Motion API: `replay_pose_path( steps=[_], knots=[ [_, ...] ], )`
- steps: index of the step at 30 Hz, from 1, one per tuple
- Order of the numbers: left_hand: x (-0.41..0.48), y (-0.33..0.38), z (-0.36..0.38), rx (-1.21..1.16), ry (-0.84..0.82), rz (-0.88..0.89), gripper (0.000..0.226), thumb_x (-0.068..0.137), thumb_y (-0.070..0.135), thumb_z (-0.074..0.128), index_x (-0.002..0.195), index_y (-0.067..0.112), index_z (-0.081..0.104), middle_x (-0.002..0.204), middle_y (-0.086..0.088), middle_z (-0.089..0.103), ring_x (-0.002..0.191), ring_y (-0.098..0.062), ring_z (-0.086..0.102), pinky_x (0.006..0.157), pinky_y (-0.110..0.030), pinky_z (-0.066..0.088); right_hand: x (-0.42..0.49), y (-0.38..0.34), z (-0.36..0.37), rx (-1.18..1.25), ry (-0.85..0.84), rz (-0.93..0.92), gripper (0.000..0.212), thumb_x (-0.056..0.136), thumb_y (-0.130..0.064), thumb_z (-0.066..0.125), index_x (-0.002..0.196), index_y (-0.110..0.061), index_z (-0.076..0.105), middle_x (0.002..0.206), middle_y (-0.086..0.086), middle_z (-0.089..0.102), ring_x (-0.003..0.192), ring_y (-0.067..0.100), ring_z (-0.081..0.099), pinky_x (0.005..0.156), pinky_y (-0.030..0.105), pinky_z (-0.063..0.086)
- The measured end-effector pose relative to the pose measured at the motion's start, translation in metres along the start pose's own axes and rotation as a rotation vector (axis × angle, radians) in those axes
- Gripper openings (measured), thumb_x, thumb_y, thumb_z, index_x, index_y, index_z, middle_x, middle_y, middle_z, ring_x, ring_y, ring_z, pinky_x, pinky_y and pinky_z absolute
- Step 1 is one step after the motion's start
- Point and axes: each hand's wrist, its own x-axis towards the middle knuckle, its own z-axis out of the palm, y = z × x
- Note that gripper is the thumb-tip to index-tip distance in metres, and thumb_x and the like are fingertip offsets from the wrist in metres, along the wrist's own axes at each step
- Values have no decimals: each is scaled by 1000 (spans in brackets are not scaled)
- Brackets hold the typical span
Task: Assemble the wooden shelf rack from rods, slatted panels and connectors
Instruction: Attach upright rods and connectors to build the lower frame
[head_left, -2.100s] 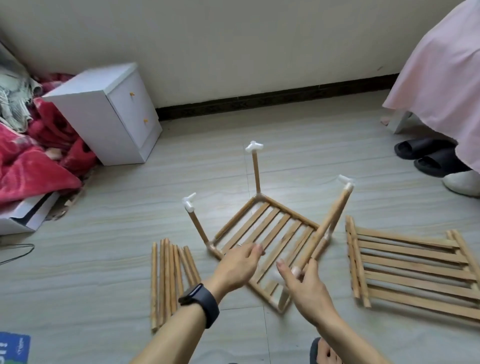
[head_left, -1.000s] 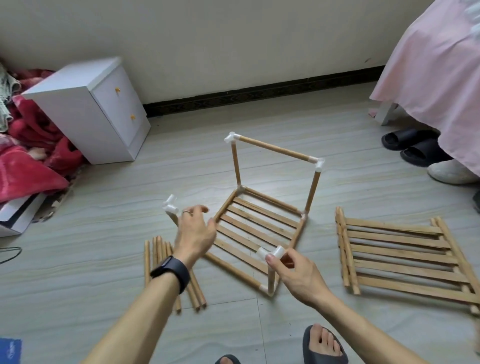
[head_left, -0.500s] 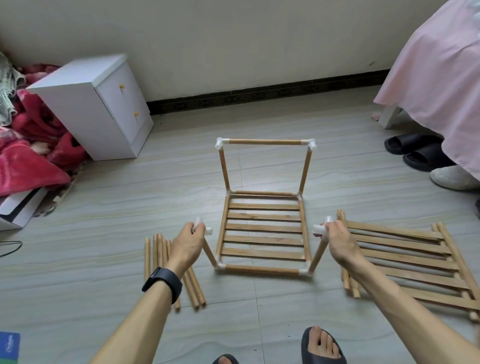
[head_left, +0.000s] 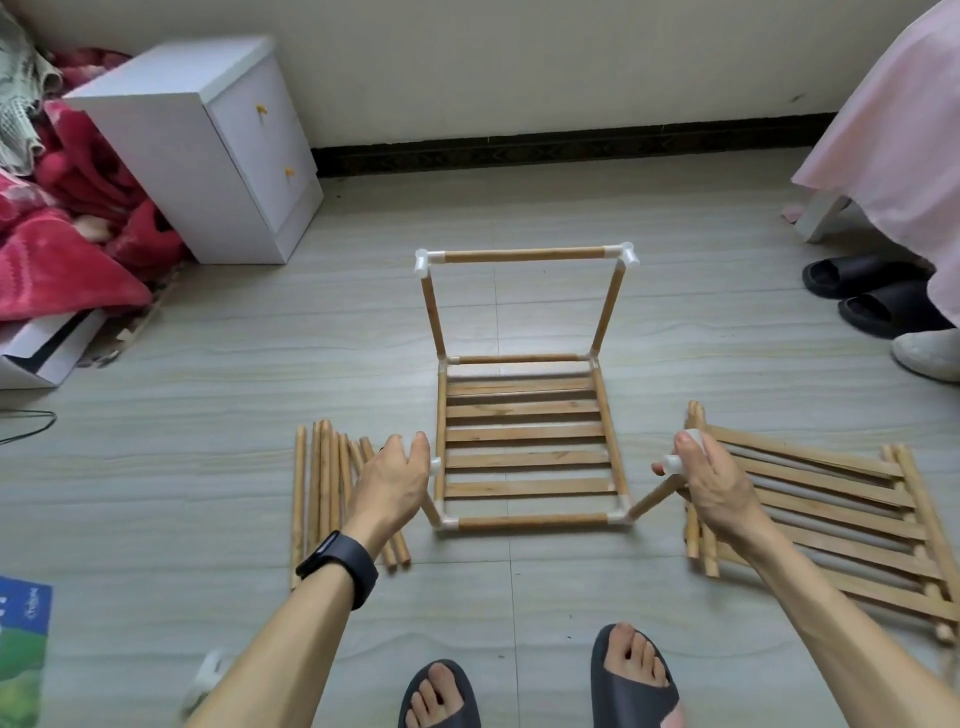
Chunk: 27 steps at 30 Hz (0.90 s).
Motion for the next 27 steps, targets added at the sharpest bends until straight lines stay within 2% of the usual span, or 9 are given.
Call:
replay_pose_path(
  steps=[6, 8, 11, 13, 17, 20, 23, 25, 27],
  knots=[
    [-7, -1, 3, -55, -28, 31, 50, 101, 64, 23, 91, 22, 48, 87, 0, 57, 78, -16, 56, 64, -36, 40, 2, -14, 5, -6, -14, -5, 52, 108, -50, 34, 96, -2, 51, 87, 6, 74, 98, 36, 65, 91, 54, 48],
    [-7, -1, 0, -172, -123, 8, 55, 101, 66, 21, 99, 20, 50, 93, 1, 63, 92, -17, 60, 78, -40, 43, 5, -16, 5, 1, -33, 20, 51, 107, -52, 34, 97, -5, 52, 90, 7, 75, 102, 38, 63, 95, 58, 47],
    [-6, 2, -9, -384, -261, -65, 79, 100, 69, 16, 132, 8, 53, 90, 3, 75, 122, -25, 55, 109, -48, 34, 10, -17, 0, 14, -59, 69, 50, 106, -55, 34, 100, -10, 54, 92, 5, 76, 107, 39, 61, 102, 62, 44],
    [-8, 4, -8, -435, -257, -73, 93, 96, 72, 13, 135, -1, 56, 81, 7, 76, 125, -28, 54, 117, -53, 29, 11, -16, -1, 23, -63, 74, 48, 106, -56, 34, 101, -12, 55, 92, 5, 77, 107, 34, 62, 104, 63, 43],
    [-8, 5, 0, -511, -188, -64, 87, 95, 70, 20, 124, 1, 63, 81, -1, 76, 107, -22, 61, 113, -53, 35, 9, -13, 7, 51, 4, 46, 52, 103, -61, 35, 93, -14, 53, 89, 3, 76, 111, 40, 61, 101, 61, 45],
    [-3, 4, 3, -513, -162, -70, 84, 99, 67, 21, 135, -1, 54, 84, -4, 75, 103, -21, 62, 111, -52, 37, 10, -10, 11, 57, 33, -2, 54, 103, -62, 35, 90, -12, 53, 87, 4, 76, 137, 39, 45, 106, 63, 40],
    [-1, 9, 9, -511, -104, -89, 81, 102, 64, 20, 141, 0, 49, 81, -5, 72, 92, -12, 60, 99, -41, 38, 15, -7, 10, 49, 21, -6, 66, 92, -74, 32, 93, -10, 53, 88, 5, 76, 129, 41, 52, 105, 65, 41],
    [-5, 13, 13, -503, -87, -102, 78, 102, 64, 19, 139, 3, 50, 83, -7, 70, 88, -13, 60, 90, -37, 37, 19, -5, 10, 36, 25, -1, 63, 98, -69, 32, 96, -9, 53, 90, 6, 75, 115, 41, 60, 100, 64, 45],
    [-10, 15, 14, -506, -103, -116, 75, 101, 65, 19, 138, 7, 49, 84, -8, 70, 90, -16, 62, 93, -41, 42, 22, -6, 10, 2, 51, 3, 57, 102, -64, 30, 97, -14, 56, 104, 14, 72, 114, 37, 59, 94, 53, 49]
  ],
)
